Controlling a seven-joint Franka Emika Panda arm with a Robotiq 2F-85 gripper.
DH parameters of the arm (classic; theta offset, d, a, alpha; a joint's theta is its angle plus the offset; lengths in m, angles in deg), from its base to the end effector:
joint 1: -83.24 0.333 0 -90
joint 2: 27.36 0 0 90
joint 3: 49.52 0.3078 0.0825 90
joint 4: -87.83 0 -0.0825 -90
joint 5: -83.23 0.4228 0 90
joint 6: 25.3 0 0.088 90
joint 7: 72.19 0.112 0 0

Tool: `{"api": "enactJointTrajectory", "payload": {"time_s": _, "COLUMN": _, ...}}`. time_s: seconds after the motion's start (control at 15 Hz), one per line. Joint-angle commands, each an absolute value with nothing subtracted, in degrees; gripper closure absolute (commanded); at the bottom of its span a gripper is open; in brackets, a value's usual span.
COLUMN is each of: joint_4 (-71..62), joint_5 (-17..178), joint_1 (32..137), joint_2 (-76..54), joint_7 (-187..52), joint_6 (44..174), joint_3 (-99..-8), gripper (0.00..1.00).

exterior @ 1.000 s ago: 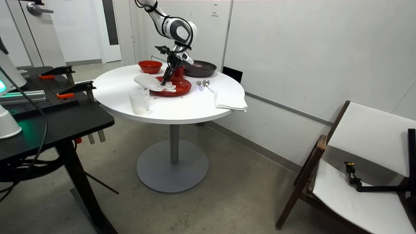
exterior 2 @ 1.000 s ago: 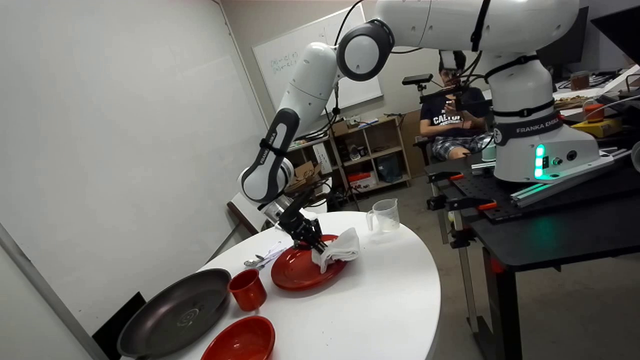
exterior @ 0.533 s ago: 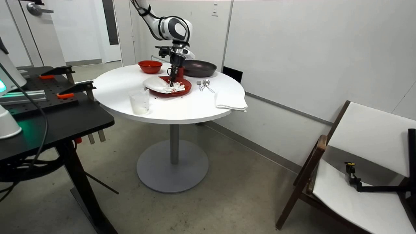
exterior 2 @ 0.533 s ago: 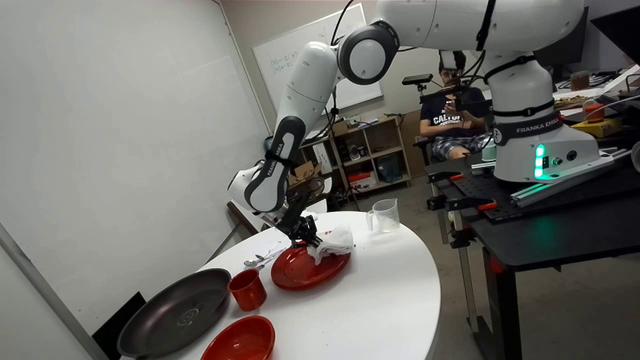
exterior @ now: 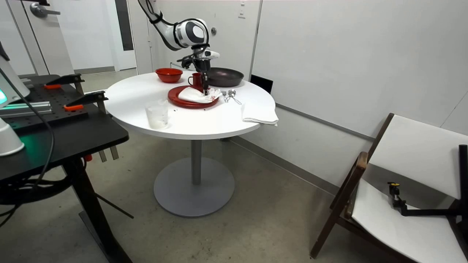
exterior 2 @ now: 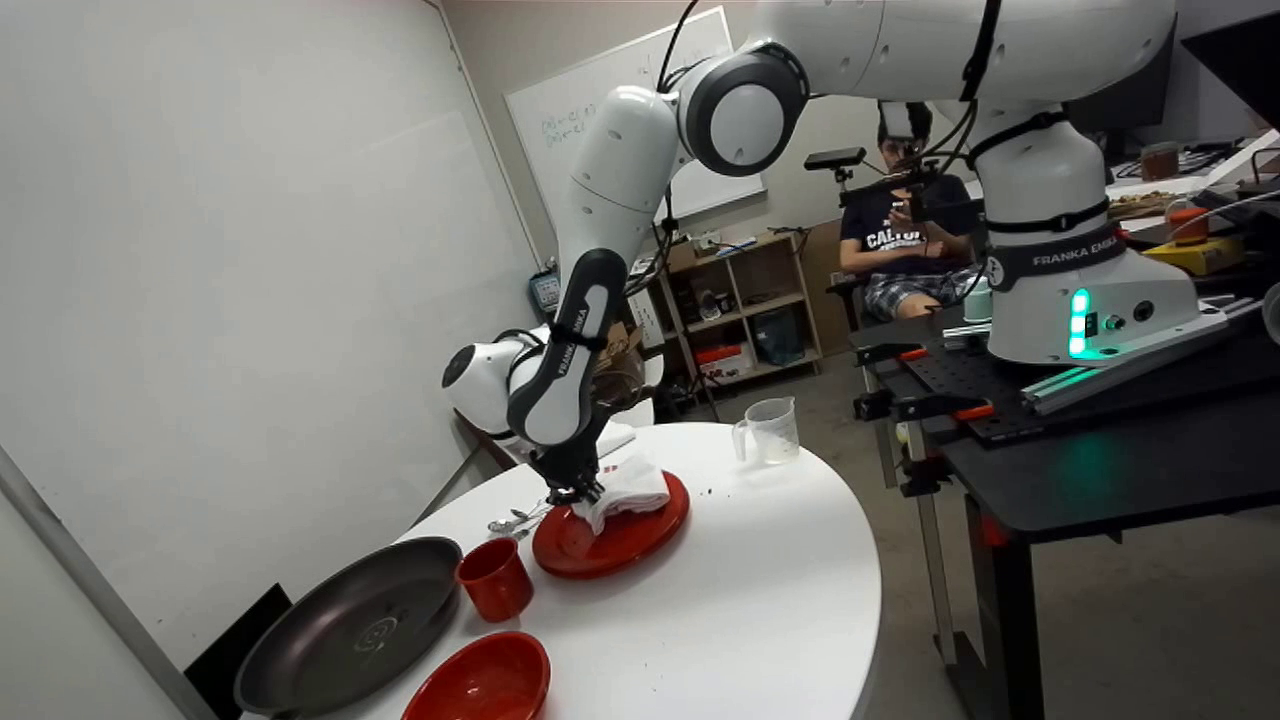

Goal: Use the white towel on the left to wipe the red plate, place the towel back on the left side of the table

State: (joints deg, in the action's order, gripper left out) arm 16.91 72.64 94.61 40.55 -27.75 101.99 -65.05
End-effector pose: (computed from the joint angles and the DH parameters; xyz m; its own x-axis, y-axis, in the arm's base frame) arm 0.7309 -0.0225 0.0032 0.8449 -0.5255 0.1001 -0.5163 -0.7519 0.4100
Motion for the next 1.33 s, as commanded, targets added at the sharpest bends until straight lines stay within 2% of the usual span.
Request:
{"api": "enactJointTrajectory", "payload": {"time_s": 0.0, "joint_4": 14.03, "joint_5": 71.87, "joint_1": 95.8, "joint_2": 40.84, "joint_7": -23.16, "joint_6": 113.21, "joint_3": -65.43, "gripper": 0.98}}
{"api": "enactJointTrajectory", "payload": {"time_s": 0.33, "joint_4": 11.32, "joint_5": 73.47, "joint_1": 95.61, "joint_2": 39.63, "joint_7": -25.21, "joint_6": 118.18, "joint_3": -63.8, "gripper": 0.97}}
{"api": "enactJointTrajectory", "payload": {"time_s": 0.8, "joint_4": 9.11, "joint_5": 78.65, "joint_1": 90.23, "joint_2": 36.4, "joint_7": -36.51, "joint_6": 113.66, "joint_3": -55.86, "gripper": 0.97}}
{"api": "enactJointTrajectory", "payload": {"time_s": 1.27, "joint_4": 8.79, "joint_5": 85.64, "joint_1": 87.21, "joint_2": 34.98, "joint_7": -43.7, "joint_6": 108.31, "joint_3": -52.94, "gripper": 0.97}}
